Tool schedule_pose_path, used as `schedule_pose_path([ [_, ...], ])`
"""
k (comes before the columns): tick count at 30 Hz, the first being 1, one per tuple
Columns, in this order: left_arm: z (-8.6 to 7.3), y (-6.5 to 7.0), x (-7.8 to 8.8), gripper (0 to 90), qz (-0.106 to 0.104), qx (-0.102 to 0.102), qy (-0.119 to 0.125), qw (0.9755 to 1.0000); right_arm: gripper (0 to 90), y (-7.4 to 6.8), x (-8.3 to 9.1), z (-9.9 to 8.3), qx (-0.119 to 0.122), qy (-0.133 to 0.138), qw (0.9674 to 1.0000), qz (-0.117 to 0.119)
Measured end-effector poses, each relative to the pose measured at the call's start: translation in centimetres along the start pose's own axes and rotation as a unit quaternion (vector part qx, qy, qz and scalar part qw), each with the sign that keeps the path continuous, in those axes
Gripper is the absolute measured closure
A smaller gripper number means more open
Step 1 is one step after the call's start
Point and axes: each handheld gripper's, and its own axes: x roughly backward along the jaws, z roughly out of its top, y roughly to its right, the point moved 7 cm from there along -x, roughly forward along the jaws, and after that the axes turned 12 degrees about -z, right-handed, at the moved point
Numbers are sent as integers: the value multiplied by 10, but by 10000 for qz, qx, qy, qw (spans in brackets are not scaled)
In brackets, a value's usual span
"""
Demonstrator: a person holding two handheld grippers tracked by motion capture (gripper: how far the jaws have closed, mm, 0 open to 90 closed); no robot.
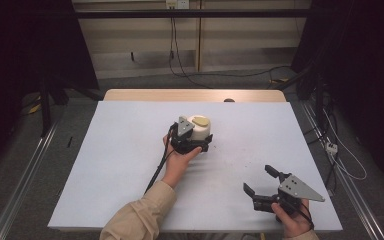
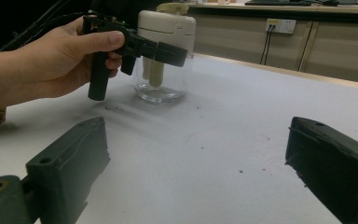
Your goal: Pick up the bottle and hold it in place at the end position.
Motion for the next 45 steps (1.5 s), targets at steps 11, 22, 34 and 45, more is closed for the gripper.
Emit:
schedule_pose_path([
  [11,-2,2,2,51,-1,-88,-77,9999,51,-1,0,0,10,-5,10000,5],
  [22,-9,3,7,50,-23,-123,24,9999,51,-1,-2,-1,37,-52,10000,1],
  [34,-11,4,8,49,-34,-139,51,9999,49,-5,-13,-1,103,-182,9998,28],
  [45,-11,4,8,48,-25,-168,56,9998,49,-4,-34,2,97,-517,9986,-94],
])
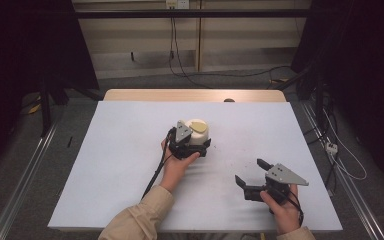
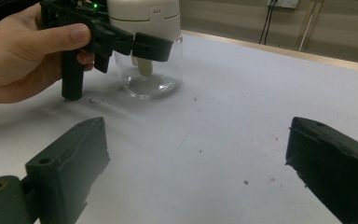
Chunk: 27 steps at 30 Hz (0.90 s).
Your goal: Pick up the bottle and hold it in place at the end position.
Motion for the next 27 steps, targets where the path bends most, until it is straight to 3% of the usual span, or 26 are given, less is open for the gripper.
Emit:
schedule_pose_path([
  [9,0,0,0,48,-1,1,-8,10000,51,-3,-24,16,106,-178,9998,5],
  [14,0,0,0,48,2,-9,-12,10000,51,-7,-31,25,105,-178,9997,107],
  [27,0,0,0,48,10,-33,-36,10000,68,-16,-47,41,67,-238,9996,114],
])
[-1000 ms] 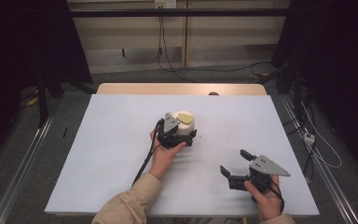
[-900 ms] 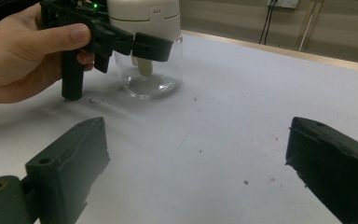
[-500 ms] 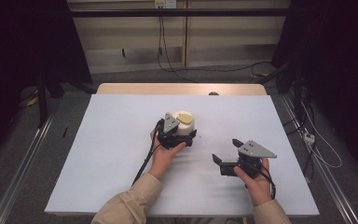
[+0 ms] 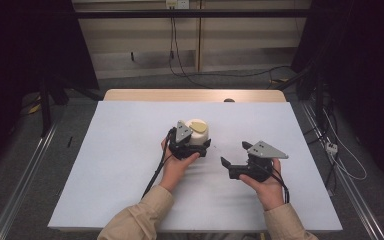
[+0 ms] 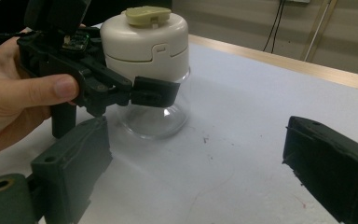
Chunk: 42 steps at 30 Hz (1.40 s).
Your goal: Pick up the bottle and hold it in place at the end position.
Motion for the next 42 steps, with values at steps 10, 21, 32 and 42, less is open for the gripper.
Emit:
schedule_pose_path([
  [10,0,0,0,48,30,-22,-20,10000,120,-1,-10,10,-272,49,9996,97],
  [21,0,1,-1,48,41,-35,-36,10000,133,-2,-18,17,-399,29,9990,221],
  [32,0,1,-1,48,51,-45,-36,10000,204,-12,-27,27,-364,-55,9985,406],
  [42,0,1,-1,48,75,-69,-46,9999,413,-15,-34,33,-389,-199,9968,674],
])
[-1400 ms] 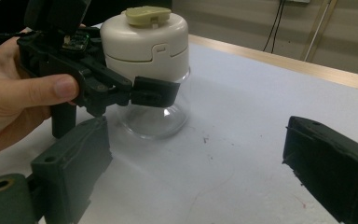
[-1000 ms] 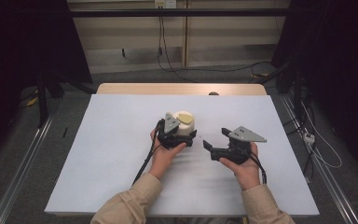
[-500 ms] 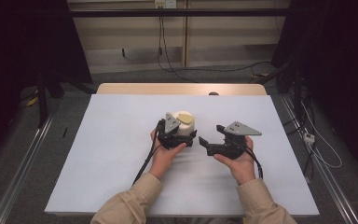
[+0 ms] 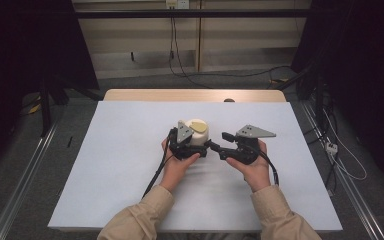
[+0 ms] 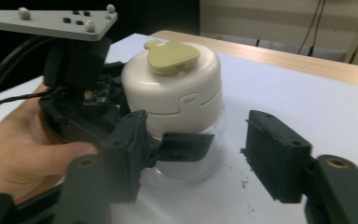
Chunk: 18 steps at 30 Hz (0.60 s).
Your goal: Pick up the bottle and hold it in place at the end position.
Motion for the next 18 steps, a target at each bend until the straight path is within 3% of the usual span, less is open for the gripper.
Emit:
schedule_pose_path([
  [6,0,0,0,48,5,1,-2,10000,508,-3,-6,1,-4,-86,9999,149],
  [11,0,0,0,48,8,-8,-13,10000,606,-5,-9,6,165,-15,9998,111],
  [18,0,1,0,48,-7,13,-9,10000,719,-5,-11,8,160,-5,9998,134],
])
